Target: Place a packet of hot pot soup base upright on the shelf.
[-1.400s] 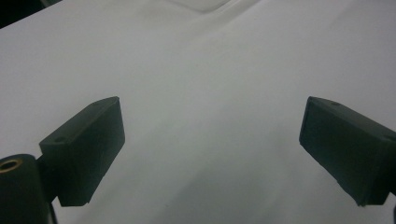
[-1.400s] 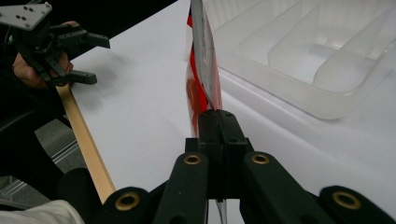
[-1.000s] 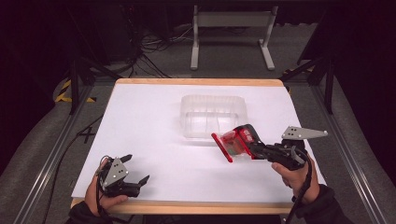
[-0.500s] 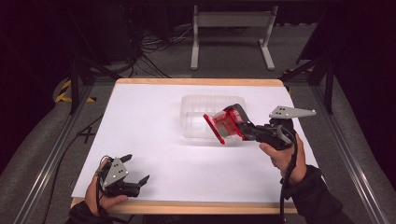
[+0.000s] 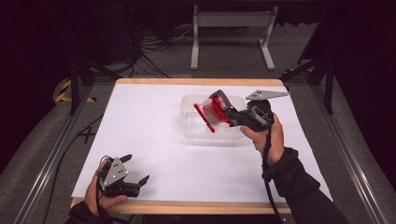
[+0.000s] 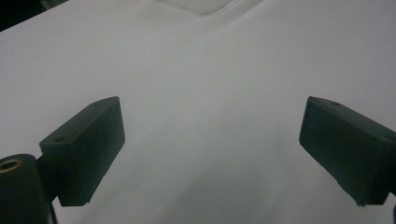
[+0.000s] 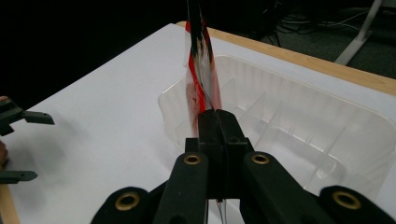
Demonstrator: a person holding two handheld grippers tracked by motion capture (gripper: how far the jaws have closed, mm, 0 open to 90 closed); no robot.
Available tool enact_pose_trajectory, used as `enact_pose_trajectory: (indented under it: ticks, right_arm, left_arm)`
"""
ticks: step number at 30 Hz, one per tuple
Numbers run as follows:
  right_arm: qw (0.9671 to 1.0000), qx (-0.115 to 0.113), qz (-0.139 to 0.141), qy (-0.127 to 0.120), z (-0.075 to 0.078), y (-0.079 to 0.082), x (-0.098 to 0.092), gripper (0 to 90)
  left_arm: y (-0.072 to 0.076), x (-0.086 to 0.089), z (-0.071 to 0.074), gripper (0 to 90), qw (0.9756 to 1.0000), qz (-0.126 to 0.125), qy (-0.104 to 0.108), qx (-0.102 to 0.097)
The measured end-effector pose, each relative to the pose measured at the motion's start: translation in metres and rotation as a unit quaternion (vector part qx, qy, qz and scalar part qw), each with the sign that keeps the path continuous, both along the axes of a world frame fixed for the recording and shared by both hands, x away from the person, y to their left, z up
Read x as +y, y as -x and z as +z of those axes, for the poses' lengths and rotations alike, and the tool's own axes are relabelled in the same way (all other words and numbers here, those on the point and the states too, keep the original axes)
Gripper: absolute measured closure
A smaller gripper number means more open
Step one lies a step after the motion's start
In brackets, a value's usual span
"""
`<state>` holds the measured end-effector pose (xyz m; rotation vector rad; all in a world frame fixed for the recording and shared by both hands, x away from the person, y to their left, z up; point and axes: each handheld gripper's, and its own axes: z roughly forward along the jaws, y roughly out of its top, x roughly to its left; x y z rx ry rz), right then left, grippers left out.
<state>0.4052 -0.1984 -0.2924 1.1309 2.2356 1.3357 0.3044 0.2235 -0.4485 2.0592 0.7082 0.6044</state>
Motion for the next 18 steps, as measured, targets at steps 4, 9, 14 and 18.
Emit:
enact_pose_trajectory:
  ticks: [4,9,14,18]
  right_arm:
    - [0.9999,0.010,-0.010,0.009,-0.002,-0.013,0.011,90.0]
    - [0.9994,0.028,-0.020,0.010,-0.008,-0.026,0.022,90.0]
    - [0.9986,0.039,-0.036,0.010,-0.015,-0.037,0.030,90.0]
    - [0.9976,0.043,-0.054,0.006,-0.021,-0.041,0.032,90.0]
  left_arm:
    - [0.000,0.000,0.000,7.6,1.0000,-0.001,0.000,0.000]
    - [0.000,0.000,0.000,7.6,1.0000,-0.001,0.001,0.002]
    - [0.000,0.000,0.000,7.6,1.0000,-0.002,0.000,0.001]
    - [0.000,0.000,-0.001,7.6,1.0000,-0.002,0.000,0.002]
